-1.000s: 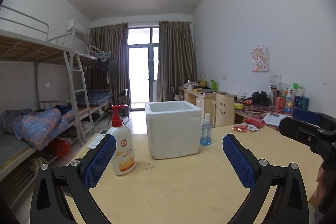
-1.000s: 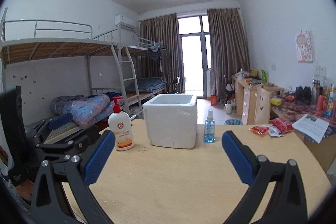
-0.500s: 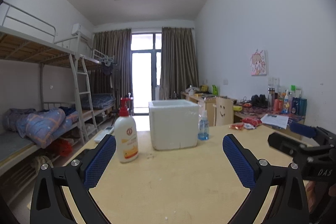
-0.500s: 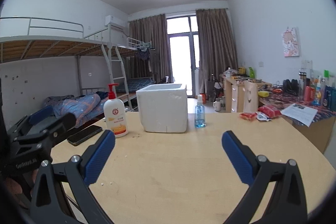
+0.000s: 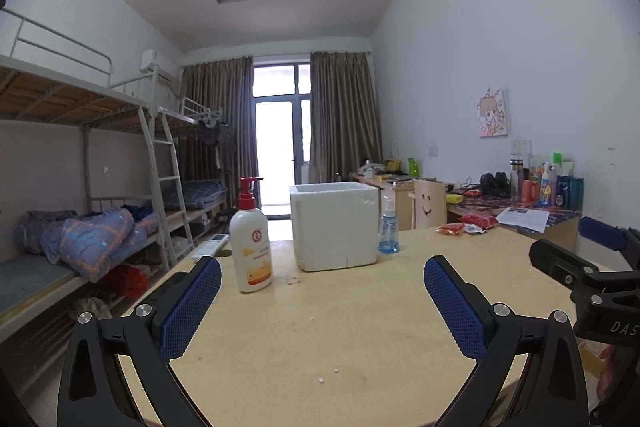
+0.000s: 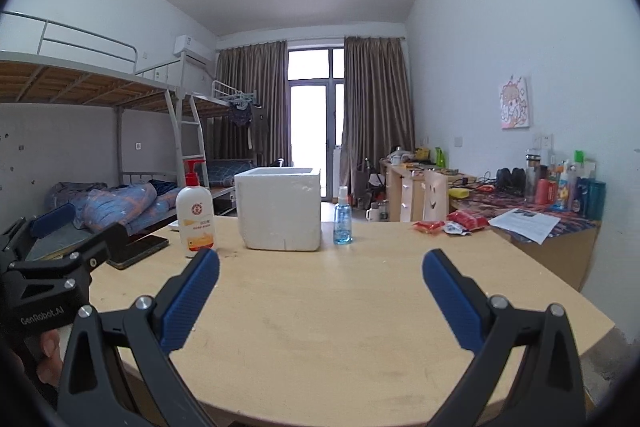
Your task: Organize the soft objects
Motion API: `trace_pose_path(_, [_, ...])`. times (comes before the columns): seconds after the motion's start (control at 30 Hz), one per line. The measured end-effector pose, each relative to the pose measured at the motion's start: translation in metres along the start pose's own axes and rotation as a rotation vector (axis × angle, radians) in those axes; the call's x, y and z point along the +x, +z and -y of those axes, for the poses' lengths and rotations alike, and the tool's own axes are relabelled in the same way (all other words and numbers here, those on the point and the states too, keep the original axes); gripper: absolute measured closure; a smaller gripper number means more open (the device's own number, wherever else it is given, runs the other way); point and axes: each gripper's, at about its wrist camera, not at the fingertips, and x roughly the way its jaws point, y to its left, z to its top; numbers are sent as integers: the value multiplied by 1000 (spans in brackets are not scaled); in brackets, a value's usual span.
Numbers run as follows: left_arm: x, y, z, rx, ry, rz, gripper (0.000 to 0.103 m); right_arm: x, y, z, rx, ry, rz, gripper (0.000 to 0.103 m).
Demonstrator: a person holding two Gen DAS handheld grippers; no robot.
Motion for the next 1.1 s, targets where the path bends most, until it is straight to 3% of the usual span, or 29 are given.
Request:
trace_pose_path(0.2, [-7,5,5,1,-32,-3,1,-9,2,-3,-2,16,10,0])
trace_pose_path(0.8, [4,-6,-5,-14,-27,-57,1,1,-5,-10,-6,21,-20,0])
trace_pose_path(1.1, [1,-4,-6,-10,-22,-48,1,0,-5,-12,-15,23,-21,0])
